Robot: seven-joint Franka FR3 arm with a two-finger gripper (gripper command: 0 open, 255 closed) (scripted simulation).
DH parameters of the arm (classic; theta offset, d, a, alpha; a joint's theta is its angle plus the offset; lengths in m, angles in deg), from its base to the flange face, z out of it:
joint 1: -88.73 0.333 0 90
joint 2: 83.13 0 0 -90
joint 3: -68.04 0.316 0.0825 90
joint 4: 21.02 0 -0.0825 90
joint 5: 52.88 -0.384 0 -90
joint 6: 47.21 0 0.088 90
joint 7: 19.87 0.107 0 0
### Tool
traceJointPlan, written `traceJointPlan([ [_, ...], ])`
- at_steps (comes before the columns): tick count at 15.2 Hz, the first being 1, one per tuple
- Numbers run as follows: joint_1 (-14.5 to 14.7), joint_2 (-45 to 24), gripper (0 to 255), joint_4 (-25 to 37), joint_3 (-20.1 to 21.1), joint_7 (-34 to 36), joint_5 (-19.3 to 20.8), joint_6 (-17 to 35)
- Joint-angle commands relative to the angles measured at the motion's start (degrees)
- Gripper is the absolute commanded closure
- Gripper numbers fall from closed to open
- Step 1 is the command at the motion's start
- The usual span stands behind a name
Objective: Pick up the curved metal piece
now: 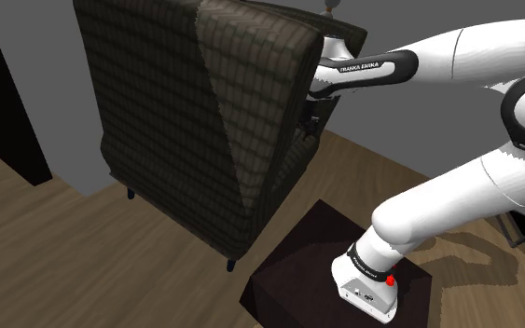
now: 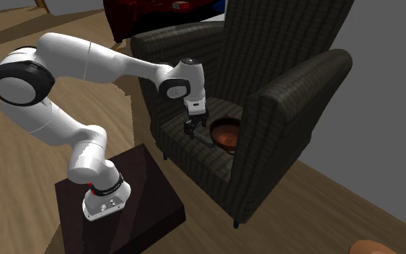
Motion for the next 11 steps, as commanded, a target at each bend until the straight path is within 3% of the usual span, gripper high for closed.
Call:
traceJointPlan([
  [1,-0.59,-1.15,0,-0.94,0.28,2.22,0.32,2.31],
  [8,-0.68,-3.22,0,-3.57,0.54,2.67,0.66,6.99],
  [9,-0.69,-3.24,255,-3.6,0.52,2.64,0.66,7.03],
  [11,-0.68,-3.23,255,-3.6,0.52,2.65,0.66,7.03],
])
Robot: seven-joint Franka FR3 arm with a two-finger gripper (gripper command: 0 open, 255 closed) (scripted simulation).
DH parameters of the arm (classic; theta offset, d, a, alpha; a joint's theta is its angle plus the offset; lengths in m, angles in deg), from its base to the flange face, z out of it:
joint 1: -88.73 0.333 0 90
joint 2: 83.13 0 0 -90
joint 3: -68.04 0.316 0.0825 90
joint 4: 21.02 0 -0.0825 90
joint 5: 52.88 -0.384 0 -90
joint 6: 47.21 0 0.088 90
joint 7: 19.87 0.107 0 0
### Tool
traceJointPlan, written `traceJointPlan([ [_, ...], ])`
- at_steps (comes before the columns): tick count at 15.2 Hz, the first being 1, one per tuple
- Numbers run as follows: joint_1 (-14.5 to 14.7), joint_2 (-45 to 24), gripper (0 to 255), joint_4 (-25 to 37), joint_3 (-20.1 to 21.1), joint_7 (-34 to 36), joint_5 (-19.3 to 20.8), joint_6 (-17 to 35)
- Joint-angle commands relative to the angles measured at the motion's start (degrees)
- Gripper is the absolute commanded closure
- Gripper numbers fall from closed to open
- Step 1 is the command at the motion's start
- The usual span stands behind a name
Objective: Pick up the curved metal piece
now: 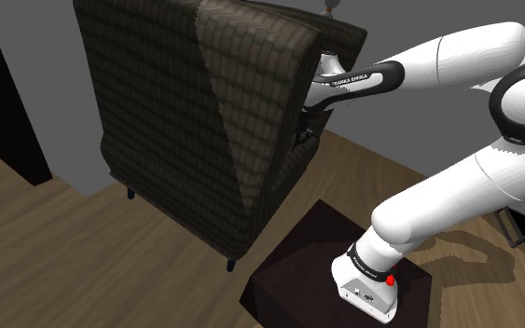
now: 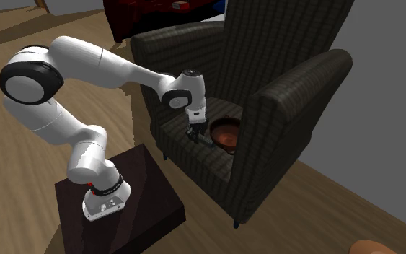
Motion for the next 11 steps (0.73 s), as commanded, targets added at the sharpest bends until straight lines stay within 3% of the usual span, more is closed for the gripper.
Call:
traceJointPlan([
  [1,0.0,-0.03,255,-0.03,0.0,0.01,0.01,0.04],
  [7,0.0,-0.02,255,0.0,0.01,0.03,0.01,0.0],
  [11,0.07,1.51,255,1.85,-0.17,-0.31,-0.25,-3.37],
])
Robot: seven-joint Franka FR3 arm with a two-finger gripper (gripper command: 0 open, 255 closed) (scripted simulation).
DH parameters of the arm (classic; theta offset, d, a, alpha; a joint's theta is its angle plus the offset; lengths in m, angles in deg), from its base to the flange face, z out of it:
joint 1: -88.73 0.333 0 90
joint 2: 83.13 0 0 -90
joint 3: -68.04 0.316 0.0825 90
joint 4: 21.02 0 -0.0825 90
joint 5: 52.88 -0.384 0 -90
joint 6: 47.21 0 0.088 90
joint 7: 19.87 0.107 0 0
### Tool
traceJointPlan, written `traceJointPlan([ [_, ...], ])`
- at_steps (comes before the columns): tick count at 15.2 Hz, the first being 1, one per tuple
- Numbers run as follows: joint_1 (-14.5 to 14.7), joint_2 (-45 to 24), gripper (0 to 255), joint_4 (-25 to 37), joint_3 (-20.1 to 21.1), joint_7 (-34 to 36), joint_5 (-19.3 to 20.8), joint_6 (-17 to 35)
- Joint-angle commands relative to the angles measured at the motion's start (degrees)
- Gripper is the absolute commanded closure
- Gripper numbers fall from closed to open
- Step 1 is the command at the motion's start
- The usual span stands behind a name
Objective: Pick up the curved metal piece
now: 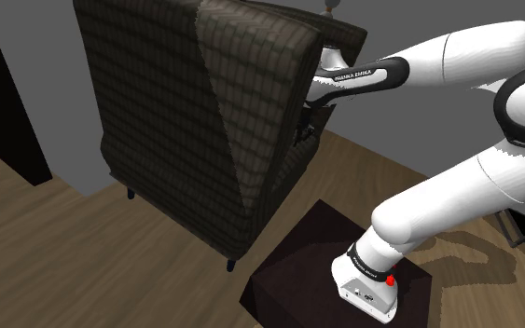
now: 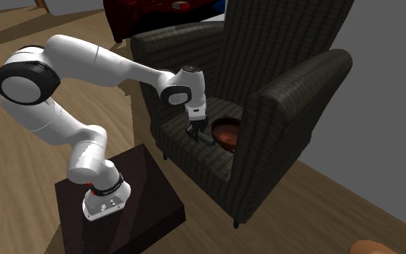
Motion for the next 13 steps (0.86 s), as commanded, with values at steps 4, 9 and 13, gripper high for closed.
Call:
traceJointPlan([
  [4,0.04,1.54,255,2.59,-0.22,-0.36,-0.21,-4.1],
  [9,0.07,2.82,255,5.4,-0.42,-0.65,-0.36,-8.17],
  [13,0.07,3.27,255,6.69,-0.51,-0.76,-0.4,-9.9],
])
